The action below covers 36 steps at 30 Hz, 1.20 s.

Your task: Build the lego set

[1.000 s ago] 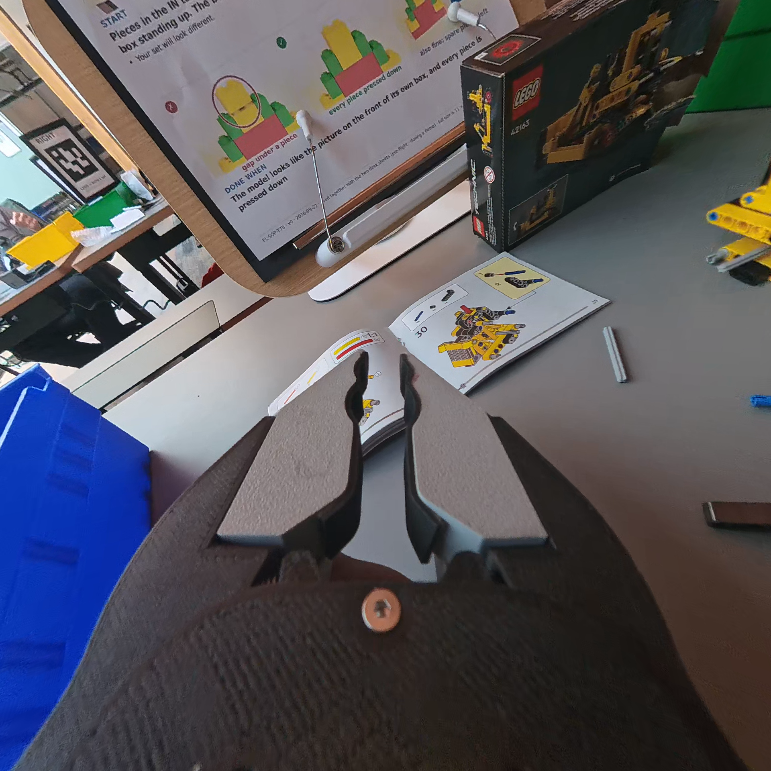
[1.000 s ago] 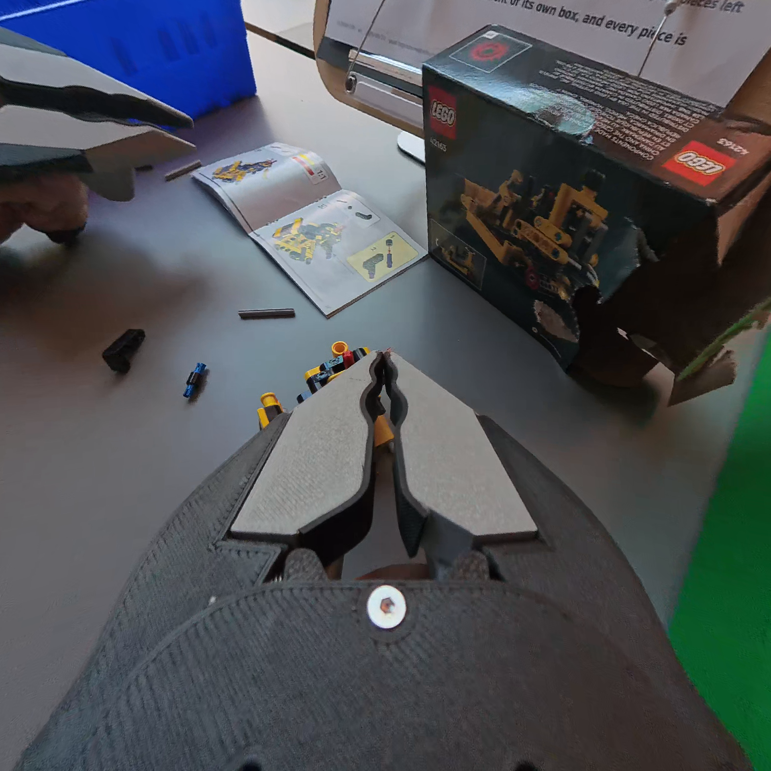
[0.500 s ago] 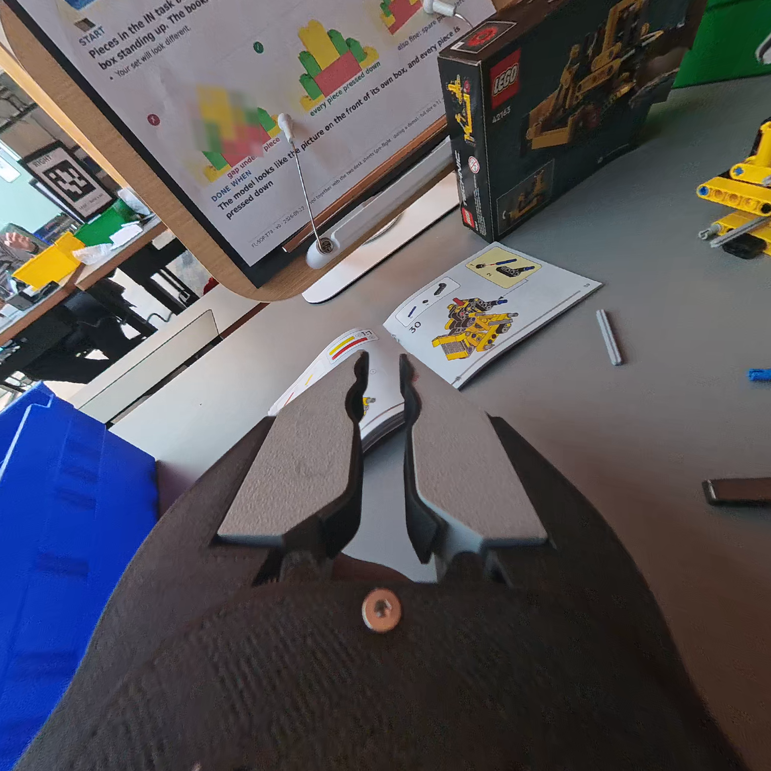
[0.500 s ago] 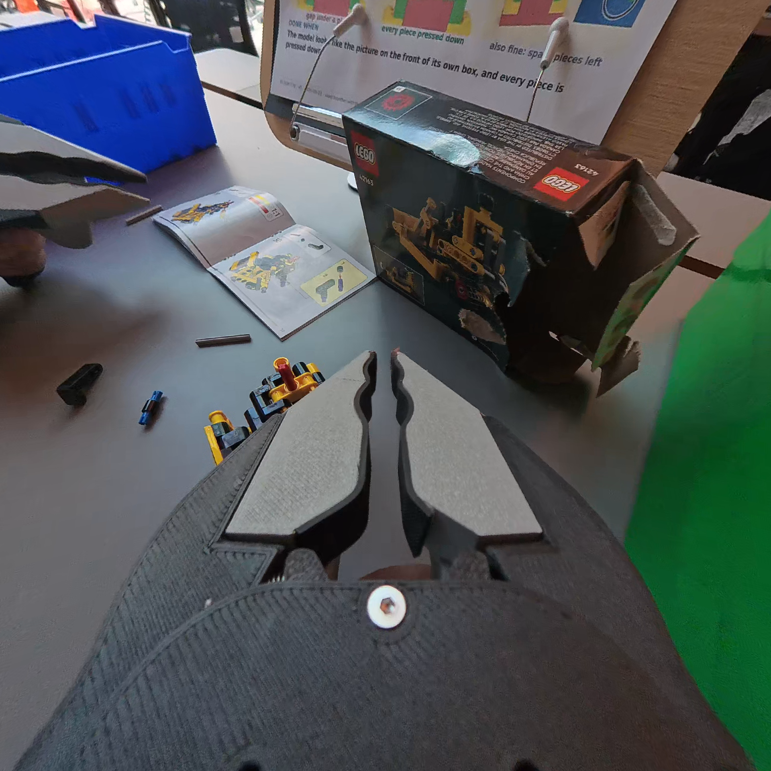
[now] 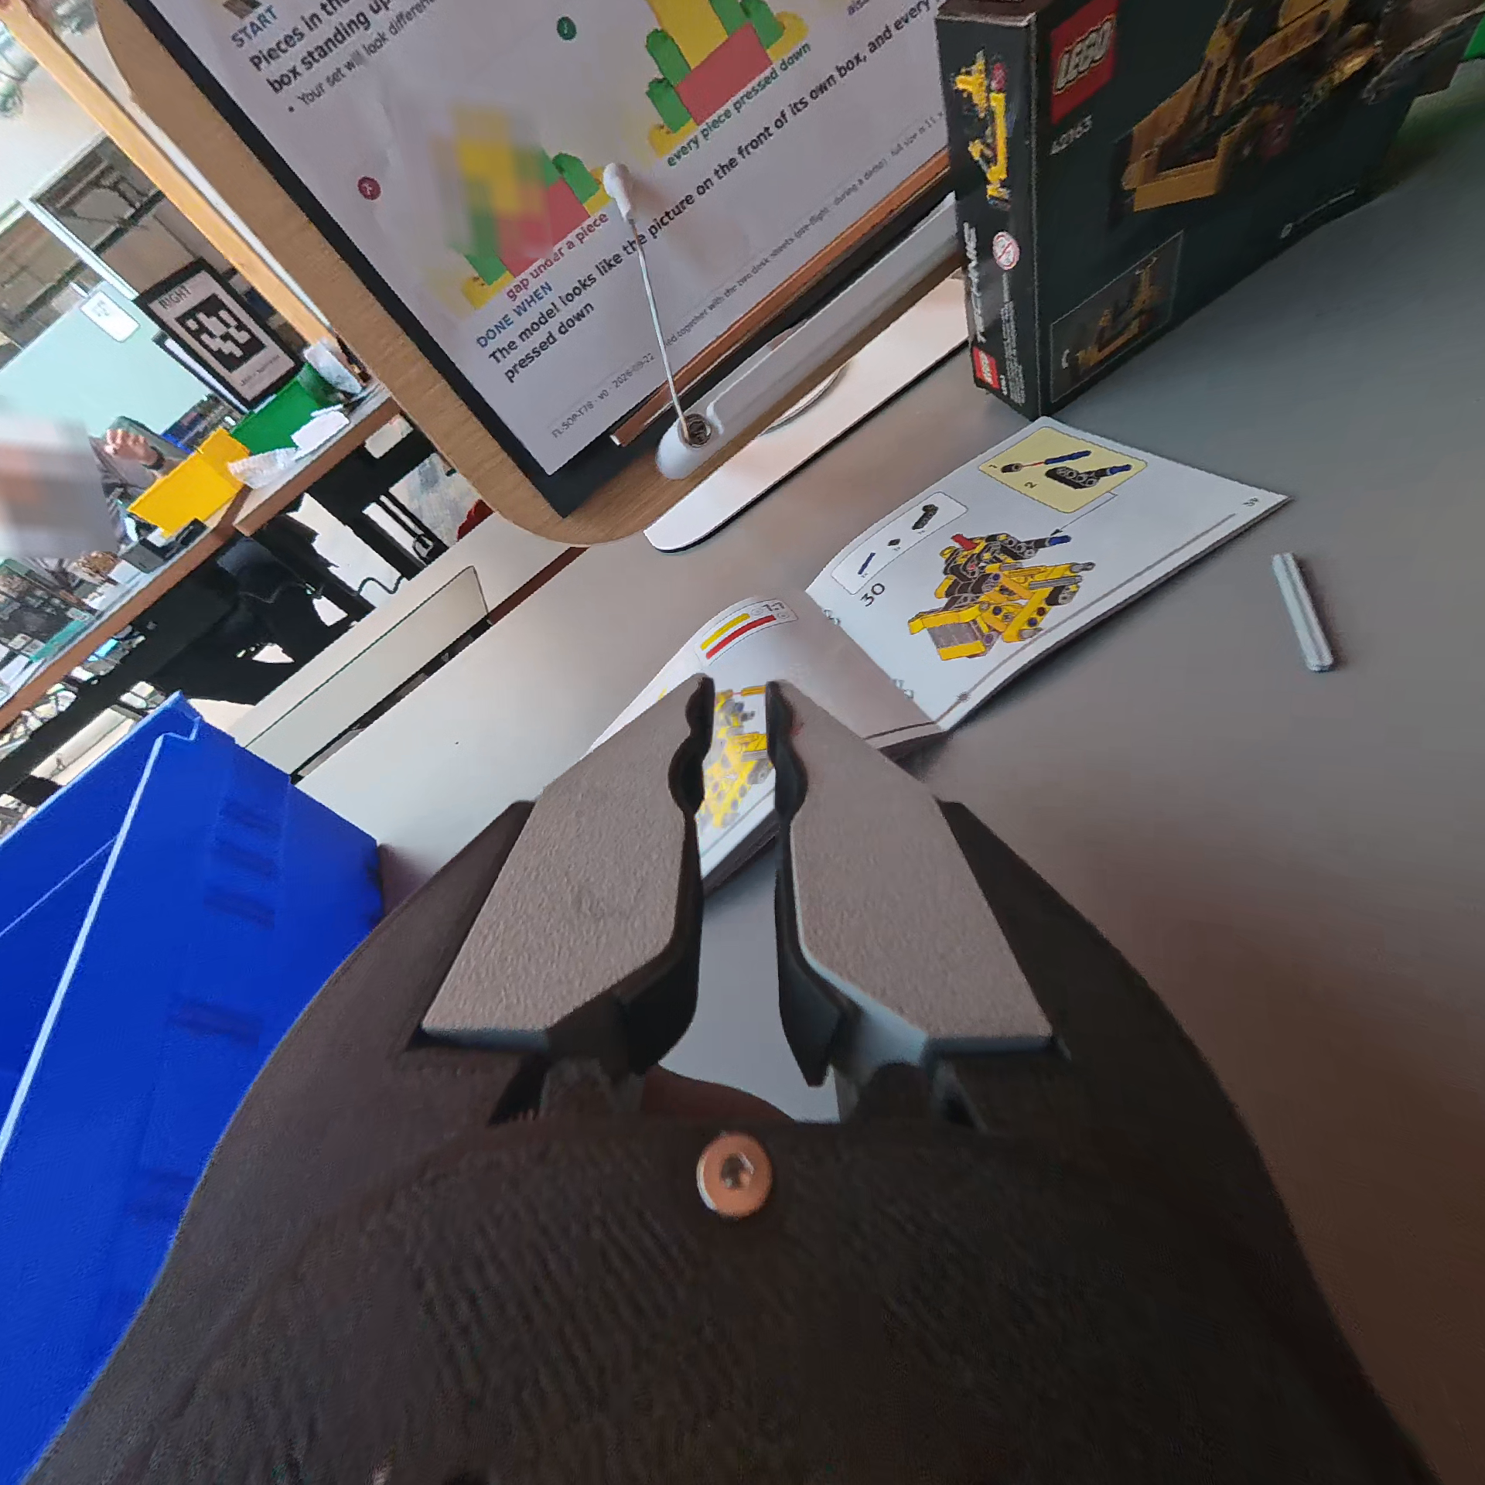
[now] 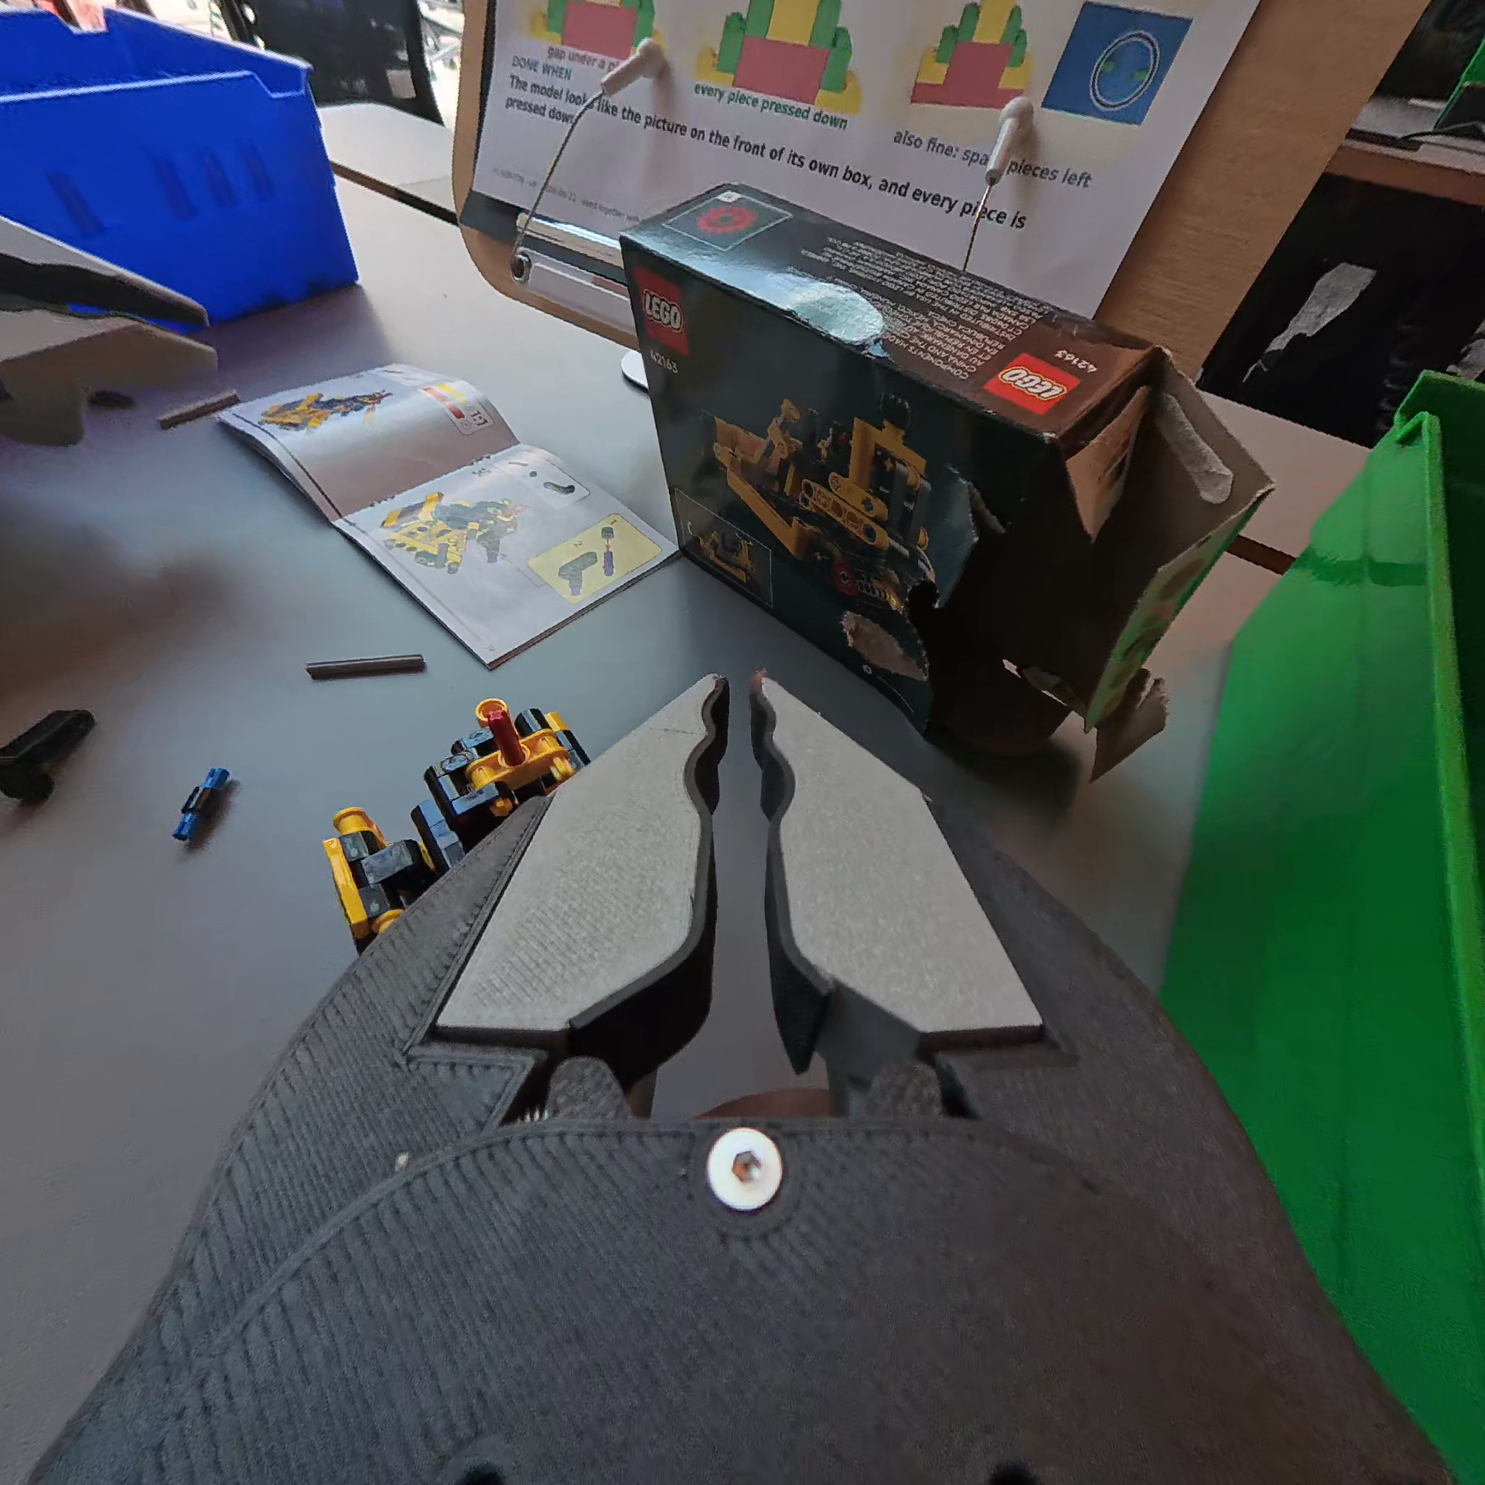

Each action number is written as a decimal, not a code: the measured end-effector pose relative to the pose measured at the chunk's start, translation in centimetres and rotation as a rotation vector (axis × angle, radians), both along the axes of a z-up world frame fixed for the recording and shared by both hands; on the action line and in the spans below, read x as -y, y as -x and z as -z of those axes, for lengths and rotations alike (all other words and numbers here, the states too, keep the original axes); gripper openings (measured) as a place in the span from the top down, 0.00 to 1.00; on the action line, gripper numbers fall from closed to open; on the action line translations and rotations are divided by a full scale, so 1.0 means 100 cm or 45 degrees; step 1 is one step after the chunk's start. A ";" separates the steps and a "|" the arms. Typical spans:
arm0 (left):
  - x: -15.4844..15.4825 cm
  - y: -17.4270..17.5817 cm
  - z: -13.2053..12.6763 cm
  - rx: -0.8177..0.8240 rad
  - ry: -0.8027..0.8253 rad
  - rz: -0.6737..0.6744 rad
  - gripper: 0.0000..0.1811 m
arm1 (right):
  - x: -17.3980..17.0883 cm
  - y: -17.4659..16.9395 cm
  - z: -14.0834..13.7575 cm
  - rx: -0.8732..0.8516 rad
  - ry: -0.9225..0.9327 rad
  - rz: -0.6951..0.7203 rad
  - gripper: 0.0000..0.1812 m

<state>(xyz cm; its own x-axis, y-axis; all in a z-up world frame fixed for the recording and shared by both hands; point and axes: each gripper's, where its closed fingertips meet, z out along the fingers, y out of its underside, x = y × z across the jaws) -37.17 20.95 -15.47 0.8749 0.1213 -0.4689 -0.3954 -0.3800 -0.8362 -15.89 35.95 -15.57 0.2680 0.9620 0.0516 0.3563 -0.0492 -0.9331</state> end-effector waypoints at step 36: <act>0.005 -0.006 0.006 -0.023 0.051 0.025 0.96 | 0.006 0.008 0.029 0.161 0.125 -0.092 0.98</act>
